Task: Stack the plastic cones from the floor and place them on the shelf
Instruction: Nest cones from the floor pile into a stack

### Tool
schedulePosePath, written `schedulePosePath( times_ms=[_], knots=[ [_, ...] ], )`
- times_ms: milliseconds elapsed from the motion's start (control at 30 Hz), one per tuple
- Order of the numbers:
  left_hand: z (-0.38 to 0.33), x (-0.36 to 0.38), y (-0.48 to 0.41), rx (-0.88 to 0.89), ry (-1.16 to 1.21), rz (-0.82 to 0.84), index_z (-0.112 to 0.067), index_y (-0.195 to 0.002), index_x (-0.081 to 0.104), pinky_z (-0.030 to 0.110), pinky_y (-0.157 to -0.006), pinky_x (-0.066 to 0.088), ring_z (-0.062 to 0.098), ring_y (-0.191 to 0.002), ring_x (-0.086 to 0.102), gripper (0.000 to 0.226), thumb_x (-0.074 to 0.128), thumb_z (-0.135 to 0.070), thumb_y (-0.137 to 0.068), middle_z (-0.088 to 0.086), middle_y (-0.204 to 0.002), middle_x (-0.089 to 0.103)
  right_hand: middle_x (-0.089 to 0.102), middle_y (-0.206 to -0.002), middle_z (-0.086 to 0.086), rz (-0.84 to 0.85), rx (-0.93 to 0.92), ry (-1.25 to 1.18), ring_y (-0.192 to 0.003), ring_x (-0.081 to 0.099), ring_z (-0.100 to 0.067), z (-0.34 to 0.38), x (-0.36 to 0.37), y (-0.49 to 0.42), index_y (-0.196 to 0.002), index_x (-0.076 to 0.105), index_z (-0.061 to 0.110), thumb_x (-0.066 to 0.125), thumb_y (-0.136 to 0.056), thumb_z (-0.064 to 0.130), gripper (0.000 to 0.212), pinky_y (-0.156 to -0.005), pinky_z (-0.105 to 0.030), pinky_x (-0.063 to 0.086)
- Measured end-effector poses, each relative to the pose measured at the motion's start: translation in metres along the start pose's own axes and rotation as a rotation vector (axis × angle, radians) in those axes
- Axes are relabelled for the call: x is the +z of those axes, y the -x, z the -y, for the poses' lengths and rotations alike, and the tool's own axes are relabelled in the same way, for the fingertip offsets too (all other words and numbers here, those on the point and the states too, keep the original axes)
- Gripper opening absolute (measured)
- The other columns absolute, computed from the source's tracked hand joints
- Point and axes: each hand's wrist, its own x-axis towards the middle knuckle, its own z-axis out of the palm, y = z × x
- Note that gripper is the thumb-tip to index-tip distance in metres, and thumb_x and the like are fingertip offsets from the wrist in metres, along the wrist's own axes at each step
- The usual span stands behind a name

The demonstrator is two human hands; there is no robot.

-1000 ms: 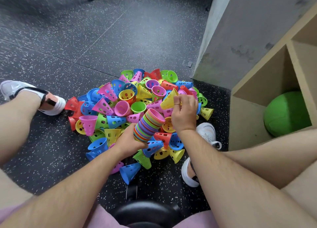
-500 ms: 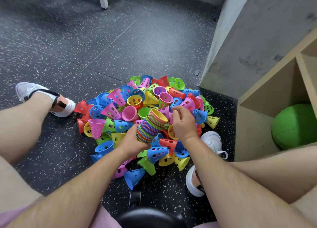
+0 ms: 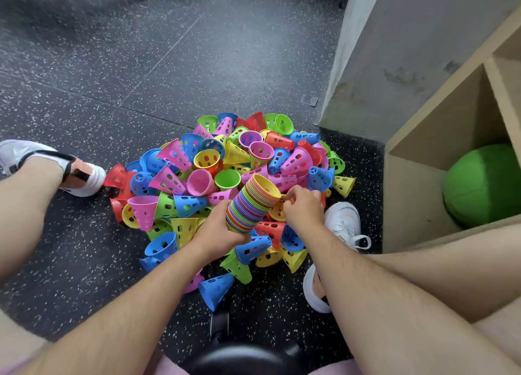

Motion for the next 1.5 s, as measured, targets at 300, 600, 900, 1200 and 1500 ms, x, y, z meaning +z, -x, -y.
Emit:
schedulePosePath(
  times_ms=[300, 600, 900, 1200, 1500],
  knots=[
    [0.000, -0.002, 0.000, -0.021, -0.006, -0.021, -0.024, -0.118, 0.053, 0.037, -0.075, 0.061, 0.015, -0.087, 0.070, 0.065, 0.091, -0.008, -0.067, 0.005, -0.102, 0.067, 0.052, -0.124, -0.008, -0.033, -0.042, 0.022, -0.115, 0.048, -0.032, 0.007, -0.006, 0.007, -0.118, 0.067, 0.020, 0.048, -0.096, 0.023, 0.029, -0.104, -0.043, 0.042],
    [-0.005, -0.020, 0.009, -0.016, 0.030, -0.109, -0.025, -0.111, 0.053, 0.021, -0.061, 0.055, 0.020, -0.082, 0.069, 0.057, 0.086, -0.003, -0.071, 0.009, -0.097, 0.068, 0.057, -0.116, 0.003, -0.208, -0.189, -0.251, -0.112, 0.050, -0.014, 0.051, -0.041, 0.001, -0.121, 0.061, 0.016, 0.063, -0.077, 0.077, 0.075, -0.094, -0.036, 0.046],
    [-0.018, -0.036, 0.015, -0.027, 0.094, -0.180, -0.029, -0.091, 0.047, 0.014, -0.049, 0.045, 0.010, -0.064, 0.056, 0.049, 0.084, 0.000, -0.076, 0.002, -0.080, 0.059, 0.057, -0.130, 0.002, -0.214, -0.372, -0.476, -0.122, 0.052, -0.014, 0.095, -0.066, 0.006, -0.136, 0.052, 0.019, 0.068, -0.078, 0.065, 0.076, -0.099, -0.029, 0.042],
    [-0.015, -0.041, 0.010, -0.053, 0.075, -0.193, -0.024, -0.103, 0.055, 0.034, -0.058, 0.053, 0.009, -0.061, 0.062, 0.051, 0.088, -0.016, -0.064, 0.000, -0.078, 0.066, 0.055, -0.139, -0.001, -0.189, -0.446, -0.478, -0.131, 0.047, -0.014, 0.105, -0.059, 0.006, -0.138, 0.056, 0.017, 0.047, -0.079, 0.074, 0.083, -0.111, -0.034, 0.037],
    [-0.008, -0.032, 0.001, -0.042, 0.103, -0.178, -0.026, -0.120, 0.050, 0.015, -0.064, 0.053, 0.011, -0.092, 0.069, 0.066, 0.088, -0.004, -0.072, 0.002, -0.105, 0.066, 0.067, -0.102, 0.007, 0.054, -0.320, -0.507, -0.099, 0.061, -0.010, 0.089, -0.023, 0.000, -0.102, 0.070, 0.027, 0.043, -0.094, 0.064, 0.046, -0.083, -0.035, 0.049]
  ],
)
